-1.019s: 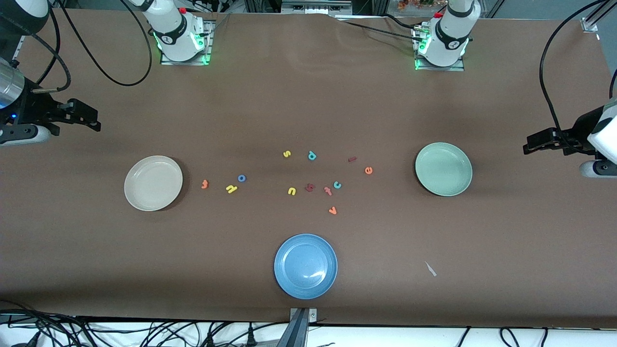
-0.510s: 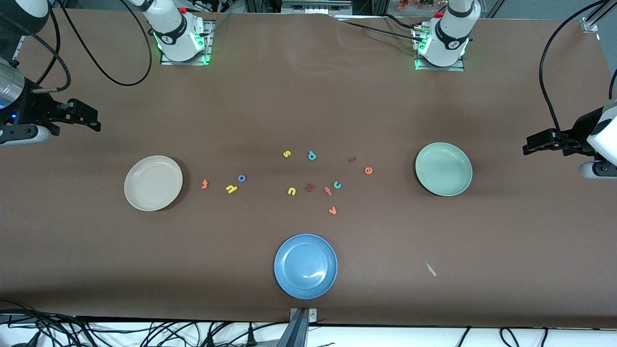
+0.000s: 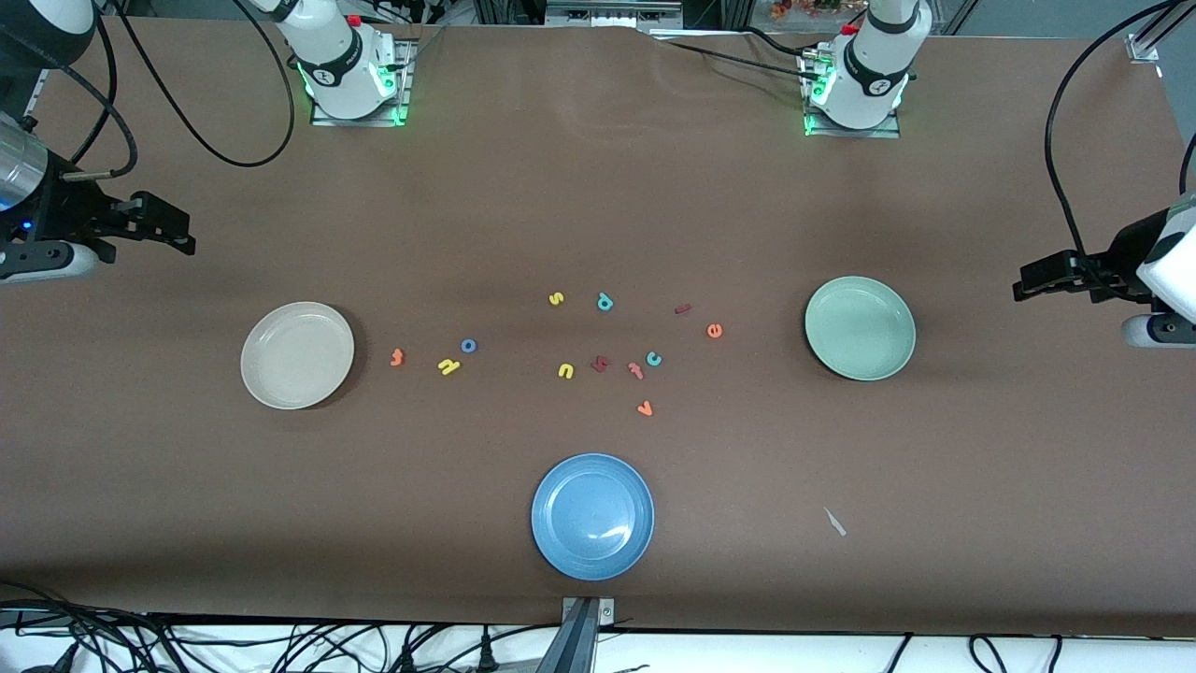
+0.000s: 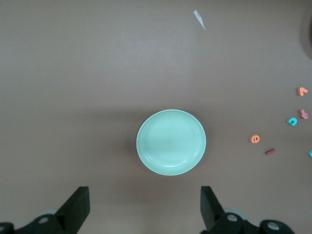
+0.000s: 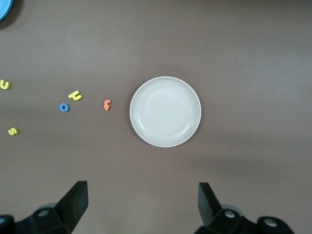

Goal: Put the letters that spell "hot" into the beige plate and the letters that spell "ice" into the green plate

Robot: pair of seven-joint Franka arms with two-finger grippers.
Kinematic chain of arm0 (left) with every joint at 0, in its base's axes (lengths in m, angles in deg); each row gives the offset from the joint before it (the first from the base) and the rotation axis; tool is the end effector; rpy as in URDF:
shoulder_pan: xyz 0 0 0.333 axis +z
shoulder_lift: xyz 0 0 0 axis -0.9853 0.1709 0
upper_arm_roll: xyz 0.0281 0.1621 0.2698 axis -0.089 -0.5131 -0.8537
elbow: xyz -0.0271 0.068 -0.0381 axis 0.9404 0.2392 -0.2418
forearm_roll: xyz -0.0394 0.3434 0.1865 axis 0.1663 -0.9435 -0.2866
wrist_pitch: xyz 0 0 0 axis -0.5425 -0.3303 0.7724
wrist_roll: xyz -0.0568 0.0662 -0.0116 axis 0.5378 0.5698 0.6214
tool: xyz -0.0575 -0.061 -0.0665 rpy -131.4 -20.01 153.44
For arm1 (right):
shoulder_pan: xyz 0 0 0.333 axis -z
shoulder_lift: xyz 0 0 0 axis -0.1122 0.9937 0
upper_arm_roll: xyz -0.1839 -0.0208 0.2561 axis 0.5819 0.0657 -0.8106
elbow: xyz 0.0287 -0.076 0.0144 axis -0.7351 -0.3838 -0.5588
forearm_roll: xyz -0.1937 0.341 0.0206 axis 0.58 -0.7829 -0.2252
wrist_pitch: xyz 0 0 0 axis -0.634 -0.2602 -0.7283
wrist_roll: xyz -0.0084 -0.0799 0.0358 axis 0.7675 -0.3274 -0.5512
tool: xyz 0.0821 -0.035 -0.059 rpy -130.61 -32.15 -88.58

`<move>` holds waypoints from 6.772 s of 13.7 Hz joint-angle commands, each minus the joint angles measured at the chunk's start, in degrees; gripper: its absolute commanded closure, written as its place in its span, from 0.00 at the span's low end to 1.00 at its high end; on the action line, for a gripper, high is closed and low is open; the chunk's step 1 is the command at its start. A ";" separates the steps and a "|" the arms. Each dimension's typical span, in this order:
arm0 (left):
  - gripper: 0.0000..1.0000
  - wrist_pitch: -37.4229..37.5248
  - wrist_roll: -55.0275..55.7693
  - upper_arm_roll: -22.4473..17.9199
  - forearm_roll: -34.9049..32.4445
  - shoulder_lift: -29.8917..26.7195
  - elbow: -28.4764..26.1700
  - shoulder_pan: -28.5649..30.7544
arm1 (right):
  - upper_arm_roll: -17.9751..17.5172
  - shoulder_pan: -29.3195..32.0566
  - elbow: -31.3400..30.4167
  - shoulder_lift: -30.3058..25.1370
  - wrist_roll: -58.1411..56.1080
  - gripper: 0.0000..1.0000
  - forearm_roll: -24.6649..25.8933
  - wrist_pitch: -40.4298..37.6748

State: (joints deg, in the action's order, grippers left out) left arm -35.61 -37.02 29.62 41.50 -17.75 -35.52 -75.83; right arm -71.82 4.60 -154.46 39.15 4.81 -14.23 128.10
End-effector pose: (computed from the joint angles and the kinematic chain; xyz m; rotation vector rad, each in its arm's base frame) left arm 0.6173 0.0234 0.5624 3.0826 0.0256 -0.1791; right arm 0.5749 0.0122 0.5777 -3.1205 -0.1793 0.0525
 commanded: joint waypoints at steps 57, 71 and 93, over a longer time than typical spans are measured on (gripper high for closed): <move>0.00 -0.44 -0.20 0.42 1.21 1.65 0.33 -1.15 | -0.17 -4.13 11.36 16.28 2.16 0.00 -3.89 -3.49; 0.00 -6.23 17.72 0.68 4.27 15.09 -1.51 -19.97 | -7.54 -4.48 -10.68 24.83 7.33 0.01 -1.45 32.63; 0.38 -40.52 34.34 0.77 7.72 23.89 -21.73 -30.43 | -11.51 -3.69 -22.21 27.20 20.18 0.12 9.82 49.60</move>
State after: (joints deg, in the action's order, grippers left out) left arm -75.54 -3.39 30.96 47.61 6.82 -56.84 -105.29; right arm -82.71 0.03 -175.72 66.17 24.01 -5.71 175.49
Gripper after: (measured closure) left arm 0.291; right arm 0.093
